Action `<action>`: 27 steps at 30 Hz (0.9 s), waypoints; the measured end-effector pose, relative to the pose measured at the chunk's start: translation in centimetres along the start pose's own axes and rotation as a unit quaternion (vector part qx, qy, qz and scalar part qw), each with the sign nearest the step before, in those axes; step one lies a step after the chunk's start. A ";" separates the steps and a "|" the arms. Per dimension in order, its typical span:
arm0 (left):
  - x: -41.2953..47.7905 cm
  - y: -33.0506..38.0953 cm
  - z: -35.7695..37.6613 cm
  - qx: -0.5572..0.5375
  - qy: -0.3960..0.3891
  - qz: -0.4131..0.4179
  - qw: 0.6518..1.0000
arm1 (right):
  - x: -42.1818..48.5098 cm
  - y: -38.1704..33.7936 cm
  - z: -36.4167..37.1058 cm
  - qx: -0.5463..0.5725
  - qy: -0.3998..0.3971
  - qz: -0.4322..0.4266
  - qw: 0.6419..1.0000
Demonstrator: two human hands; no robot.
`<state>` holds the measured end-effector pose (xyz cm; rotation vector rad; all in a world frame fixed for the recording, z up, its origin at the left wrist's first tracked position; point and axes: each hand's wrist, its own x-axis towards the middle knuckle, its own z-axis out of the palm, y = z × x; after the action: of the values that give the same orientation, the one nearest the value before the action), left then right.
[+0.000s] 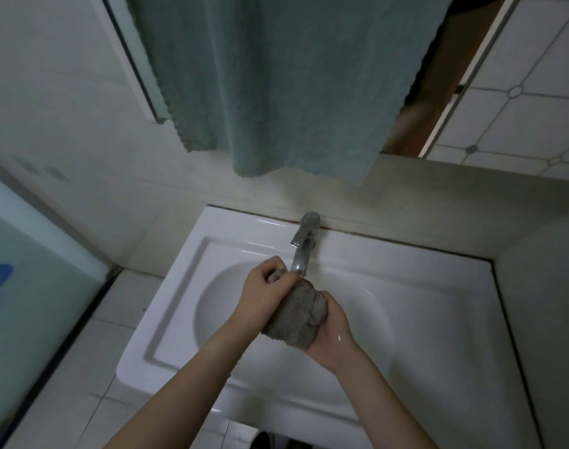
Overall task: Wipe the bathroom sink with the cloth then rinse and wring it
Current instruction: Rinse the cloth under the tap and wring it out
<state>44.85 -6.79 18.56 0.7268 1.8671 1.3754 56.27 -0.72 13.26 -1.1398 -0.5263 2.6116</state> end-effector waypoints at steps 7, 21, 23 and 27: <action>-2.5 -1.2 3.8 -0.110 0.086 0.007 0.990 | -0.2 1.8 1.8 -0.152 0.197 -0.241 0.938; 0.6 -4.4 6.4 -0.348 0.271 -0.258 0.859 | 3.4 2.5 -0.9 -0.285 0.247 -0.314 0.871; 1.0 -5.6 6.8 -0.352 0.273 -0.292 0.847 | 3.8 2.6 -1.6 -0.333 0.249 -0.322 0.851; 1.6 -6.8 7.2 -0.357 0.250 -0.325 0.840 | 3.7 2.2 -2.4 -0.384 0.251 -0.326 0.826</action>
<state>49.44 -3.37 10.32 -0.6497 1.5125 1.6799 55.46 -0.85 8.37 -1.4289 -1.5739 1.4219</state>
